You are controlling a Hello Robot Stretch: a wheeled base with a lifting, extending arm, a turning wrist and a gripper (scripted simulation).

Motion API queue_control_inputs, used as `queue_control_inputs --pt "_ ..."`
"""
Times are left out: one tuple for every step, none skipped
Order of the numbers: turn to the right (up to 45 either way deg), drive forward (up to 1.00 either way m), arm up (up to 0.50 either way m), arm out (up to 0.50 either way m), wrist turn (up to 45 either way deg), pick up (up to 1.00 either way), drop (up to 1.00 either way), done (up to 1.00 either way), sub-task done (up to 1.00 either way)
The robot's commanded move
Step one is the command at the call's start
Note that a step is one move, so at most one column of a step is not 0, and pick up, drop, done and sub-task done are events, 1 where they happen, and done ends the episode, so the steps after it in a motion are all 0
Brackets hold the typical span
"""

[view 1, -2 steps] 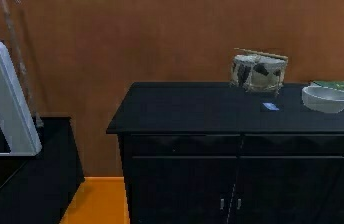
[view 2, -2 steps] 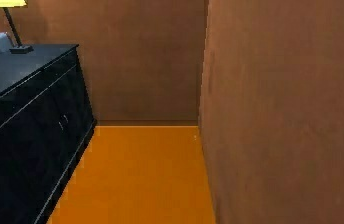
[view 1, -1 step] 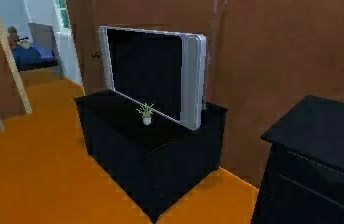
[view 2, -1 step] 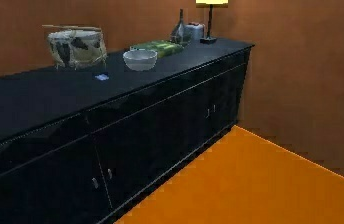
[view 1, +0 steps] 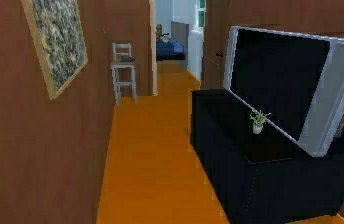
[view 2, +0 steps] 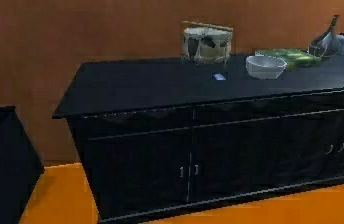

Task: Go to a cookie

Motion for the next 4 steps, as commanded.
queue_control_inputs --pt "0.0 1.00 0.00 0.00 0.0 0.00 0.00 0.00 0.00" --pt "0.0 1.00 0.00 0.00 0.0 0.00 0.00 0.00 0.00" --pt "-6.0 0.00 0.00 0.00 0.0 0.00 0.00 0.00 0.00" --pt "0.0 0.25 0.00 0.00 0.0 0.00 0.00 0.00 0.00"
